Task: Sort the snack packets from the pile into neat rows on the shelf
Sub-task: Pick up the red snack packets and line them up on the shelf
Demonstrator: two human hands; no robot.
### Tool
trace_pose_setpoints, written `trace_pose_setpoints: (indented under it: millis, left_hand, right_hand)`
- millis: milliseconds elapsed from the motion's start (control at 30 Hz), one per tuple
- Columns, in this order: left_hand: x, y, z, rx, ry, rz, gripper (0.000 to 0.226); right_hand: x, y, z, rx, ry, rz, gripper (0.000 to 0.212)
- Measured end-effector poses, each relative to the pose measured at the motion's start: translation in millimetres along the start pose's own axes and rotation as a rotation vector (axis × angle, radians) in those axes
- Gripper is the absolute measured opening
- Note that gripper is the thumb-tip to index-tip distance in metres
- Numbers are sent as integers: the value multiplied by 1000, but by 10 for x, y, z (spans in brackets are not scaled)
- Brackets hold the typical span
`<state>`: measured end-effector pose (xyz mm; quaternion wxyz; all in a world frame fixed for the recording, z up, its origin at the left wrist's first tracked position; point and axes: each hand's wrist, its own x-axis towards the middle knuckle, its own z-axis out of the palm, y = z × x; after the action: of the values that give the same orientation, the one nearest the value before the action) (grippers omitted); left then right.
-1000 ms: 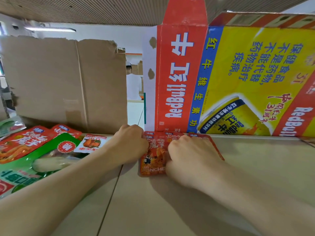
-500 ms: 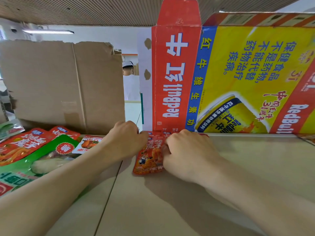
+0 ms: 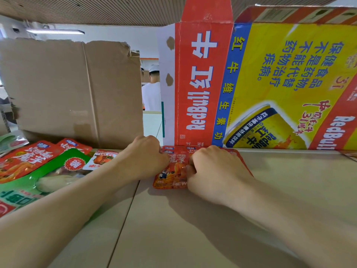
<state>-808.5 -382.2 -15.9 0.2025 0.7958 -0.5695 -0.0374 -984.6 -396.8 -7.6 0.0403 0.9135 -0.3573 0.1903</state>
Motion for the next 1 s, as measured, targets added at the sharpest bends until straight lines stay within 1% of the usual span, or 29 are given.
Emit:
trace_pose_setpoints:
  millis: [167, 300, 467, 533, 633, 733, 800, 833, 933, 1000]
  left_hand:
    - [-8, 9, -8, -2, -21, 19, 24]
    - [-8, 19, -4, -7, -16, 33, 28]
    - [2, -4, 19, 2, -18, 28, 24]
    - [-1, 5, 15, 4, 1, 10, 27]
    - [-41, 31, -43, 14, 85, -7, 31]
    - [-121, 81, -108, 95, 228, 69, 34]
    - [-174, 126, -137, 150, 284, 144, 31]
    - [-191, 145, -142, 170, 305, 185, 29]
    - [-218, 169, -134, 166, 367, 300, 28]
    - [-241, 178, -137, 141, 418, 372, 32]
  right_hand:
    - [17, 23, 19, 17, -28, 12, 26]
    - [15, 38, 13, 9, -25, 21, 27]
    - [14, 45, 25, 19, -45, 36, 28]
    - [15, 43, 19, 20, -50, 42, 29]
    - [29, 60, 5, 19, -13, 54, 30]
    - [52, 105, -10, 42, 75, 53, 24]
    - [64, 134, -28, 40, 125, 51, 17]
    - [70, 151, -29, 31, 141, 50, 17]
    - [91, 199, -1, -4, 219, 32, 28]
    - [96, 202, 2, -26, 278, 30, 37]
